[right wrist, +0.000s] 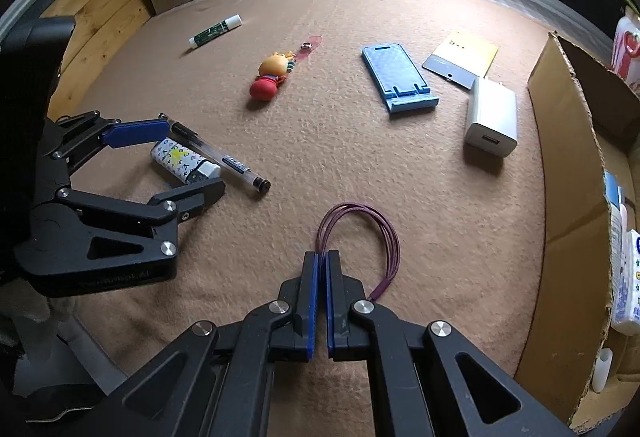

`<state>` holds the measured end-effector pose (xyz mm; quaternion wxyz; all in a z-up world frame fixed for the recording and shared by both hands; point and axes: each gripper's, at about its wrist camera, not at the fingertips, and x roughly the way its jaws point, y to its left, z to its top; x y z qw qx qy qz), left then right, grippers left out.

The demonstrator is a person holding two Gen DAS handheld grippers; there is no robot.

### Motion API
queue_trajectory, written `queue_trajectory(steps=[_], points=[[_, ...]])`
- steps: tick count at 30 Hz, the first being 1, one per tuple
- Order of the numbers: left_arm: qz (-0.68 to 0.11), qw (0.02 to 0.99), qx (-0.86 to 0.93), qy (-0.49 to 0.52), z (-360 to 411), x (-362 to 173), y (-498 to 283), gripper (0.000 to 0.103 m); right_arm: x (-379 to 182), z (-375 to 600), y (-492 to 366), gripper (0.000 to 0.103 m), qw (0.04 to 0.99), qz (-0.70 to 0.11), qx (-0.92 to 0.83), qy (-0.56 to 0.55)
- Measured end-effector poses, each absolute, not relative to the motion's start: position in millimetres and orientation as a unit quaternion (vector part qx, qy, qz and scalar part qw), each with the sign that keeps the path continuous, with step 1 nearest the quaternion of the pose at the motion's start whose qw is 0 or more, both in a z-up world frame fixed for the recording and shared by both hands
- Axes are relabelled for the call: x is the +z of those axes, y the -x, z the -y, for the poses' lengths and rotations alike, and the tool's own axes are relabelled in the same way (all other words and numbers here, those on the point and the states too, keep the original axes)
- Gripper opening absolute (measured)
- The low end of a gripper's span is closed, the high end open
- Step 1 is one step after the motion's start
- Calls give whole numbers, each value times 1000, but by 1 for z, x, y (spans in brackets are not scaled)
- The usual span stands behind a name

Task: Organize objects
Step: 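Grasp the patterned lighter with the left gripper while the right gripper grasps the purple cable, then carry the lighter and cable into the box and open both grippers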

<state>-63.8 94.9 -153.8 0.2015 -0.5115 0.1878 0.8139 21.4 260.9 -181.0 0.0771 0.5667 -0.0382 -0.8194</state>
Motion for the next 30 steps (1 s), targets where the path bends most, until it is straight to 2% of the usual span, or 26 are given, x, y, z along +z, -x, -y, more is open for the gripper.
queue_trajectory(steps=[2,4,5,6,10,11,13,14,22,23,24,30], points=[[-185,198,816,511,-93,-153,64,78,-179,-264,-22,3,76,43,-820,-565],[-184,196,817,510,-90,-151,66,71,-175,-267,-24,3,75,48,-823,-561],[-182,194,817,512,-88,-151,67,60,-173,-269,-24,3,75,51,-824,-559],[-176,195,816,515,-85,-151,68,53,-170,-271,-25,3,75,54,-825,-557],[-150,200,814,525,-75,-152,72,51,-162,-276,-26,3,75,60,-830,-550],[-150,201,814,525,-74,-152,71,53,-161,-275,-25,3,75,60,-830,-549],[-149,196,816,523,-70,-151,68,68,-159,-276,-26,3,76,61,-831,-547],[-146,193,820,519,-67,-149,67,80,-158,-277,-26,3,76,62,-831,-547],[-151,244,806,517,-57,-146,72,82,-163,-276,-26,3,80,67,-829,-549],[-159,247,802,521,-58,-148,72,76,-163,-275,-26,3,81,67,-830,-548],[-164,254,794,527,-59,-150,69,63,-162,-275,-26,3,82,68,-830,-548],[-179,281,777,535,-69,-148,49,41,-162,-279,-26,3,79,74,-830,-547]])
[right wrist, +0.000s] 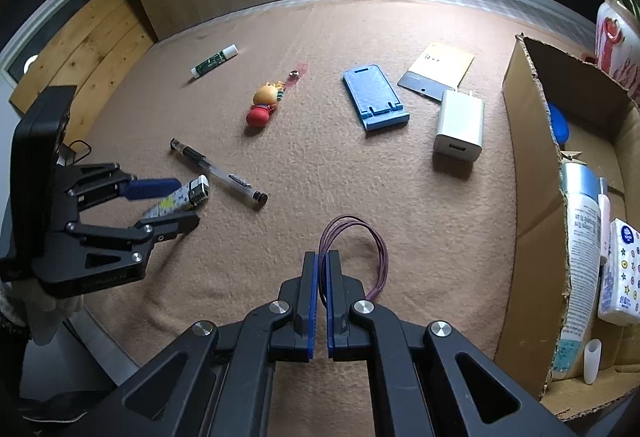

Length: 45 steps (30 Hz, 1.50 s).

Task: Organize objects
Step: 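Carry the lighter and cable into the box and open both grippers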

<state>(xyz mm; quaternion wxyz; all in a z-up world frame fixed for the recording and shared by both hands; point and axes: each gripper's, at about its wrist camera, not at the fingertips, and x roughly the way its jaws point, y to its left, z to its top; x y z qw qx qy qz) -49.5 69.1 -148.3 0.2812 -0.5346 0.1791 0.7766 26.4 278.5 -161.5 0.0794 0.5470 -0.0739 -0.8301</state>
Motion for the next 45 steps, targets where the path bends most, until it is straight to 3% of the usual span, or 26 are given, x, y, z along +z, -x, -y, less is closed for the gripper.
queue_trajectory(steps=[3,7,15,26,34,45], points=[[-170,281,774,541,-69,-147,46,30,-159,-281,-27,3,79,79,-832,-543],[-141,274,778,548,-68,-147,48,25,-150,-287,-29,3,80,93,-837,-533],[-84,288,780,549,-70,-134,49,25,-120,-312,-43,3,69,124,-853,-502],[-78,333,795,500,-129,-86,60,25,-76,-379,-78,3,0,148,-881,-450],[-94,378,794,467,-210,-61,72,25,-78,-426,-96,3,-47,166,-880,-442],[-133,415,777,454,-329,-69,79,25,-96,-459,-109,3,-65,185,-871,-451]])
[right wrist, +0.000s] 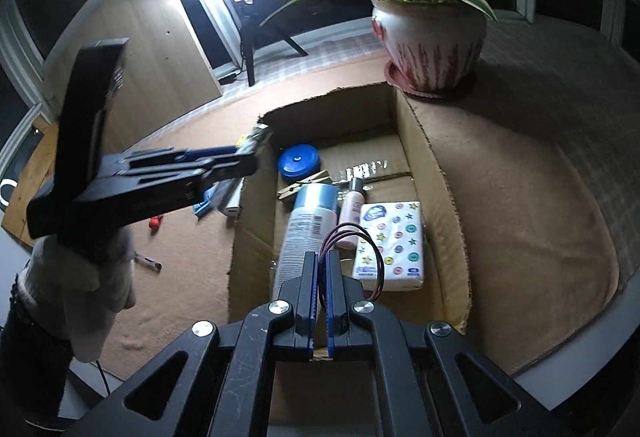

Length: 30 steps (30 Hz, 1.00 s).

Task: Organize objects
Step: 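Carry the lighter and cable into the box and open both grippers, then grasp the cartoon keychain with the left gripper while the right gripper grasps the blue phone stand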

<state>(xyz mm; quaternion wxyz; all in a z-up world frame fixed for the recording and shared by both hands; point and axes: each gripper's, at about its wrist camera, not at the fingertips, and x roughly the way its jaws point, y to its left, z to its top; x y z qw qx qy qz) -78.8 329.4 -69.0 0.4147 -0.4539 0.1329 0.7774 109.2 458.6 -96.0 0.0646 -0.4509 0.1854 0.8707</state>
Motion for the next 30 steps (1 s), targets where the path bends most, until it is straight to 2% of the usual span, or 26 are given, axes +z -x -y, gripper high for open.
queue_trajectory(steps=[7,10,11,12,13,14,23,30], points=[[-150,424,772,450,-381,-78,80,25,-103,-467,-112,3,63,-193,868,453],[-156,429,769,447,-395,-80,80,28,-104,-470,-112,10,63,-190,869,452],[-157,429,768,448,-397,-80,79,43,-104,-470,-111,27,62,-190,868,454],[-159,430,769,445,-400,-80,78,61,-104,-471,-111,53,62,-190,868,454],[-159,429,773,440,-399,-78,77,66,-103,-471,-112,63,64,-191,870,450],[-159,429,776,434,-398,-77,75,67,-101,-470,-113,68,65,-191,874,442],[-149,410,785,440,-374,-69,82,67,-99,-456,-100,68,49,-182,877,442],[-134,372,797,456,-326,-65,90,68,-95,-436,-84,68,30,-176,879,442]])
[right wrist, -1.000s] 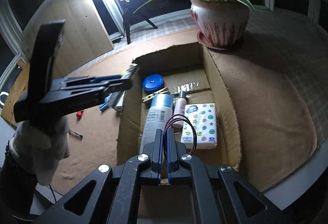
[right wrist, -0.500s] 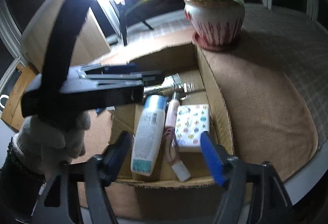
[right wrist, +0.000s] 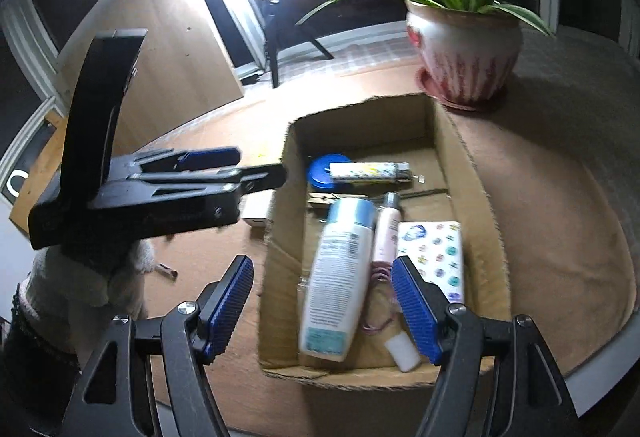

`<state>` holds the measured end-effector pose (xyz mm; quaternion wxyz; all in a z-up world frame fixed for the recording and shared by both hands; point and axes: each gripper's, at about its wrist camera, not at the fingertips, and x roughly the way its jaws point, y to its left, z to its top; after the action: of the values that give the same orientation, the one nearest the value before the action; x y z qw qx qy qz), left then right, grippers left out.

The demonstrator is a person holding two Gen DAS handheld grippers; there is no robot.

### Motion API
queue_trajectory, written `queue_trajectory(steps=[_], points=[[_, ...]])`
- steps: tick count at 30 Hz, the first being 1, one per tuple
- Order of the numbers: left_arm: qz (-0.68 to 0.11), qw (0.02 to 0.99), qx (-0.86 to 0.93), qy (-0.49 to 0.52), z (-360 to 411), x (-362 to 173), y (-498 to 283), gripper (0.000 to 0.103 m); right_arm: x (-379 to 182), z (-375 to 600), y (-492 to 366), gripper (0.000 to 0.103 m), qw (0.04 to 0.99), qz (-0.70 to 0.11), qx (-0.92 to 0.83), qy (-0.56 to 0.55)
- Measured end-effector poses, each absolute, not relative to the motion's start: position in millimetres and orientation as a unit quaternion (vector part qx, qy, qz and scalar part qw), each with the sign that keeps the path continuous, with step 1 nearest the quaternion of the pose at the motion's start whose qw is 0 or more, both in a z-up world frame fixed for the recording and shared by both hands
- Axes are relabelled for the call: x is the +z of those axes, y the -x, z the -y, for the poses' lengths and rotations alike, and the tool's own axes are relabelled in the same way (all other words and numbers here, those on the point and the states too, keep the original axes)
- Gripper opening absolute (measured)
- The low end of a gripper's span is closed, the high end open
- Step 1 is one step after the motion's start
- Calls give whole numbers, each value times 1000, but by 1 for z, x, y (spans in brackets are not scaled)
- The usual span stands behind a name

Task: Organize objects
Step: 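Grasp the cartoon keychain with the left gripper while the right gripper grasps the blue phone stand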

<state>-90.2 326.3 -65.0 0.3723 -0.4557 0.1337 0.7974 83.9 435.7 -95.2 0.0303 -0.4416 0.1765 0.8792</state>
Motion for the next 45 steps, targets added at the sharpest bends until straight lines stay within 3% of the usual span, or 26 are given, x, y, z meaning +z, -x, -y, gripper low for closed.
queue_trajectory(steps=[16,25,29,35,38,45], points=[[-71,226,820,521,-138,-102,126,70,-103,-358,-7,68,-56,-158,867,469],[-60,205,815,538,-118,-128,137,70,-129,-324,54,68,-80,-139,841,516],[-54,196,814,544,-121,-137,144,69,-139,-321,77,55,-79,-132,832,533],[-63,188,815,544,-126,-143,154,60,-159,-314,112,46,-73,-109,812,569],[-68,183,813,549,-127,-148,159,50,-166,-312,122,45,-72,-100,802,584],[-72,183,813,548,-127,-153,162,43,-182,-308,135,44,-54,-79,786,610]])
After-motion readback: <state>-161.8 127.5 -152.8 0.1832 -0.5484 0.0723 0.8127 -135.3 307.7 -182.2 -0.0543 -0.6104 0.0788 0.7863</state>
